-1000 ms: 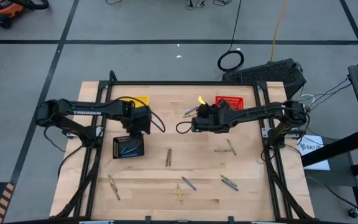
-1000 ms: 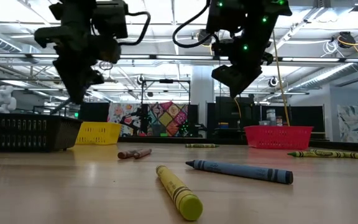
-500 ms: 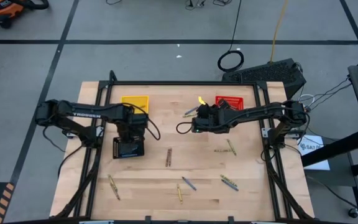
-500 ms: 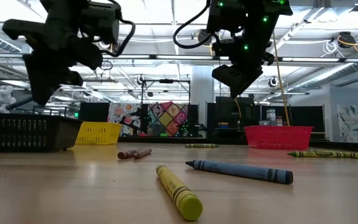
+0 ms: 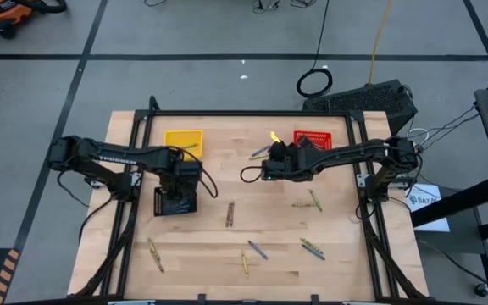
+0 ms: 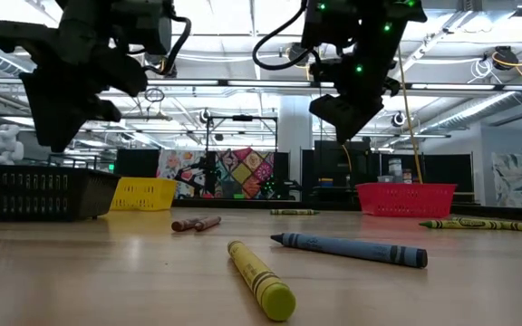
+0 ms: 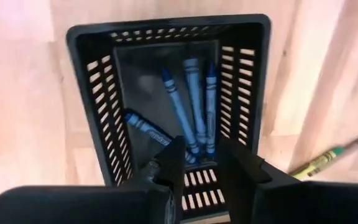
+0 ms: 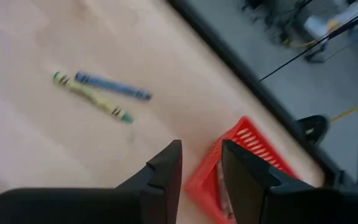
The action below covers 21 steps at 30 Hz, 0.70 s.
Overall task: Sort crayons
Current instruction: Put the green crayon into the yellow bin
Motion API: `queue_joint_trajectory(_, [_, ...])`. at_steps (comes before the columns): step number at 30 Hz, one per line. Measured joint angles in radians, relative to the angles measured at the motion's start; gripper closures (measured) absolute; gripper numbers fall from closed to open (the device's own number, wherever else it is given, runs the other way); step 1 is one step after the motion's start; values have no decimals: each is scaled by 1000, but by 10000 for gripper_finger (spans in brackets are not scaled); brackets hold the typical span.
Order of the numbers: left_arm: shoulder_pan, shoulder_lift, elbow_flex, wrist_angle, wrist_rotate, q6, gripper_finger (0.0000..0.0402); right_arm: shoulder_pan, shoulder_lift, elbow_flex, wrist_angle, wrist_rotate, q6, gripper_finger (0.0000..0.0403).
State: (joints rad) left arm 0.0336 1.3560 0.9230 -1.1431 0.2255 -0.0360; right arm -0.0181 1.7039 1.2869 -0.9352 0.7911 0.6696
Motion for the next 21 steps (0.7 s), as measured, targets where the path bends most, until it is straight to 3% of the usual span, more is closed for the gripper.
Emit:
queue_joint_trajectory(9, [-32,0,0,-28,-117,-35,315,15,-19,-1,-201,-200,159,303])
queue_joint_trajectory(16, [-56,0,0,-27,-130,-3,316,87,-147,-1,-378,-262,382,303])
queue_joint_trajectory(21, [-65,0,0,-26,-134,-4,316,141,-208,-1,-382,-347,390,303])
